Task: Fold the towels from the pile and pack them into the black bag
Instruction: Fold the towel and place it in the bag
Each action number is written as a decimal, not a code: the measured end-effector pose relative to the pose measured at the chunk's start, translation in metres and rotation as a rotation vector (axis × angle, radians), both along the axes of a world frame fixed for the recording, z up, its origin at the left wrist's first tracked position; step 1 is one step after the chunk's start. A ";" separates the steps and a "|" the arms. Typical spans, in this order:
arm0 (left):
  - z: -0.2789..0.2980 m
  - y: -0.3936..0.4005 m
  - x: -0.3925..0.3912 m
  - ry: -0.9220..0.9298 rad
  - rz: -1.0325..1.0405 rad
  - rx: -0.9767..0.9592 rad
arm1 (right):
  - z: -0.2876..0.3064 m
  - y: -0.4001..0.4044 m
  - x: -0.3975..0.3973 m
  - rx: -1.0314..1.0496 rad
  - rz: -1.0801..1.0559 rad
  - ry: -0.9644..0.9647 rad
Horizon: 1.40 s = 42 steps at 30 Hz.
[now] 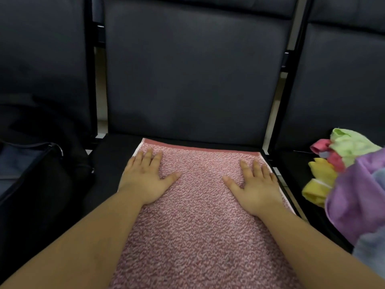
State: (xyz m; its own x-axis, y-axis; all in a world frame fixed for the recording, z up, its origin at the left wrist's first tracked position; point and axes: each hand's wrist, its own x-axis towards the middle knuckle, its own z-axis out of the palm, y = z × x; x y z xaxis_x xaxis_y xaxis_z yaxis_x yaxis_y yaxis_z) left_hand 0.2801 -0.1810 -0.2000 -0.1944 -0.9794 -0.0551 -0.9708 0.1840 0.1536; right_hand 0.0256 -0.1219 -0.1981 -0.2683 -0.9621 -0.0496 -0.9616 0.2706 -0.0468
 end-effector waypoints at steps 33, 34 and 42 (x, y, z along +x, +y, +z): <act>0.047 0.180 0.066 0.112 0.215 0.166 | 0.048 0.185 -0.012 -0.038 0.010 -0.339; 0.046 0.186 0.071 0.139 0.240 0.175 | 0.046 0.191 -0.016 -0.074 -0.027 -0.378; 0.052 0.198 0.088 0.311 0.283 0.259 | 0.044 0.208 -0.026 -0.024 -0.305 -0.634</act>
State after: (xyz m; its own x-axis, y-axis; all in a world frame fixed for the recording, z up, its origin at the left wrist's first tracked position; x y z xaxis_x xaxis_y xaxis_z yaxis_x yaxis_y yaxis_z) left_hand 0.3682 0.0167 -0.1482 0.0314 -0.9578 -0.2855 -0.8783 -0.1628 0.4496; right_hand -0.0002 0.0864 -0.1543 -0.4526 -0.8514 -0.2650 -0.6282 0.5154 -0.5828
